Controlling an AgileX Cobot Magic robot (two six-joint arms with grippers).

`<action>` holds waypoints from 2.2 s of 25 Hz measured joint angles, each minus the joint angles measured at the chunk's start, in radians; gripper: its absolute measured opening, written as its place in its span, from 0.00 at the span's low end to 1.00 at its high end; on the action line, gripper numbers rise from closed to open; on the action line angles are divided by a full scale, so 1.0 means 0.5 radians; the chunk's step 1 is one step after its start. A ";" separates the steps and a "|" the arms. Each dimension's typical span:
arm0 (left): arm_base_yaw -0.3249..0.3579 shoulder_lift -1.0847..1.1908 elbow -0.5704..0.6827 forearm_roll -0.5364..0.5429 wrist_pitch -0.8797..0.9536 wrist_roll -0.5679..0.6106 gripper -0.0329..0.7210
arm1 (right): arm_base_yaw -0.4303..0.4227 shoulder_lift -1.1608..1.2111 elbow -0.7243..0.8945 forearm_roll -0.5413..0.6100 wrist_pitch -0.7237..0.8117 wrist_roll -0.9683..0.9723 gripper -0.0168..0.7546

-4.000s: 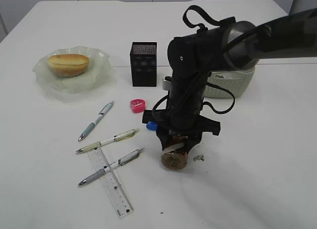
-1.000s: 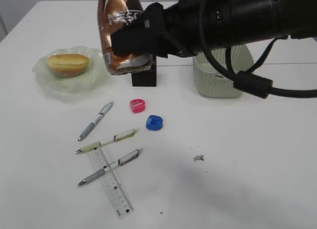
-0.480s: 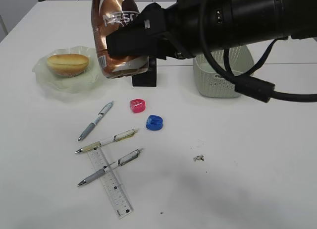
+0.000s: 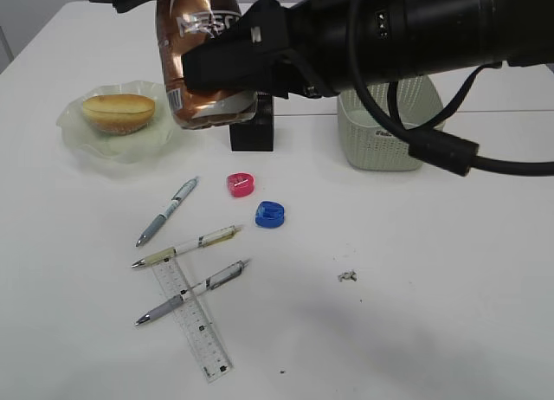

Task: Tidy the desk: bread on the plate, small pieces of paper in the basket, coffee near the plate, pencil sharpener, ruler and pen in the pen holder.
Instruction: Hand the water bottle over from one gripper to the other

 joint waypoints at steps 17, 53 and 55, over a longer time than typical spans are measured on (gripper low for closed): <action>-0.070 0.071 0.000 -0.062 -0.069 0.037 0.64 | 0.000 -0.002 0.000 0.061 0.034 -0.010 0.46; -0.070 0.071 0.000 0.008 -0.035 0.048 0.36 | -0.003 -0.002 0.014 0.212 0.058 -0.001 0.74; -0.070 0.071 0.000 -0.009 -0.035 0.048 0.36 | -0.003 -0.002 0.014 0.243 0.054 -0.001 0.74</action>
